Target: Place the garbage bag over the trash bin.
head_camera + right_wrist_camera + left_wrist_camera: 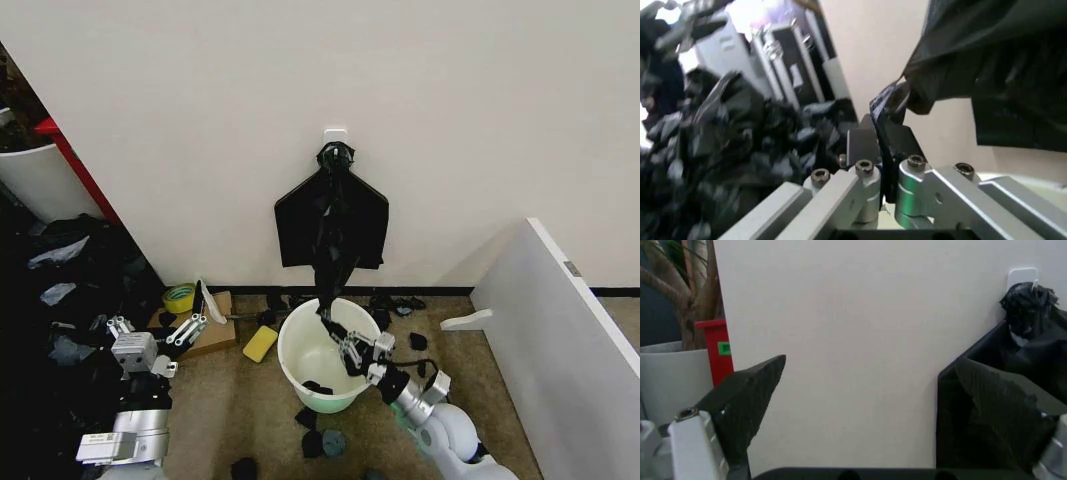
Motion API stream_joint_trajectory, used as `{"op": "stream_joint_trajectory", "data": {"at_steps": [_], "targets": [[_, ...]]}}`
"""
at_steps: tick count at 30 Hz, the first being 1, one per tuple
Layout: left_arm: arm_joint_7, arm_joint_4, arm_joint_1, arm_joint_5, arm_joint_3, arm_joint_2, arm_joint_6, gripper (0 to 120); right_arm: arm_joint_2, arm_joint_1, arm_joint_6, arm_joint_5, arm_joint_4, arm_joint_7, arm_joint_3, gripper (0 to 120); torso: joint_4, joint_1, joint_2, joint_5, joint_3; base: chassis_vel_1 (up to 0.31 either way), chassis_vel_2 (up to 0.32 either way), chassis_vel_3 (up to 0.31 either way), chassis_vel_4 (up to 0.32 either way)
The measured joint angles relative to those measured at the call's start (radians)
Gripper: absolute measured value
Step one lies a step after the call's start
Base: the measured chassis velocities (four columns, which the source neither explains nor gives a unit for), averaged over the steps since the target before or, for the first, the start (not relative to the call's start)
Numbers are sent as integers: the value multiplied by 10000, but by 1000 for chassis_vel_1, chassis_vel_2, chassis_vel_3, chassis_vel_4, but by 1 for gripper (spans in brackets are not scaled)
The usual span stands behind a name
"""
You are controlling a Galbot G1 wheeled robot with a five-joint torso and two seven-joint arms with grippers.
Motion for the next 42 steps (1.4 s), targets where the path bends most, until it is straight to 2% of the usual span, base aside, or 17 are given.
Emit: {"op": "stream_joint_trajectory", "data": {"at_steps": [17,22,27,29,30,32,36,37,39,42], "targets": [[7,-75,11,18,-13,-46,13,100,-21,141,443,-900,-807,-1961,746,0,0,0,0,1,0,0,0,0,0],[7,-66,6,27,-7,-65,13,100,-39,155,591,-1082,-837,-2003,820,0,0,0,0,0,0,0,0,0,0],[8,-63,8,30,-9,-47,13,100,30,191,896,-423,-405,-445,607,0,0,0,0,0,0,0,0,0,0],[8,-44,-5,24,-10,-31,13,100,18,192,1143,-69,-106,484,416,8,0,0,0,1,0,0,0,0,0],[8,-44,-5,24,-10,-31,13,100,18,192,1143,-69,-106,484,416,8,0,0,0,1,0,0,0,0,0],[8,5,-33,19,20,-28,13,100,-61,115,1283,194,220,1197,265,16,2,0,0,1,1,0,0,0,0],[9,134,-115,11,78,-28,12,100,-385,-326,1401,379,894,1630,217,33,0,0,0,1,0,0,0,0,0],[9,134,-115,11,78,-28,12,100,-385,-326,1401,379,894,1630,217,33,0,0,0,1,0,0,0,0,0],[8,189,-159,-9,79,-17,12,100,-555,-575,1409,339,1284,1997,221,41,0,0,0,0,0,0,0,0,0],[5,255,-215,-56,74,22,11,100,-773,-875,1143,-286,1919,3436,244,52,-1,0,0,0,0,0,0,0,0]]}}
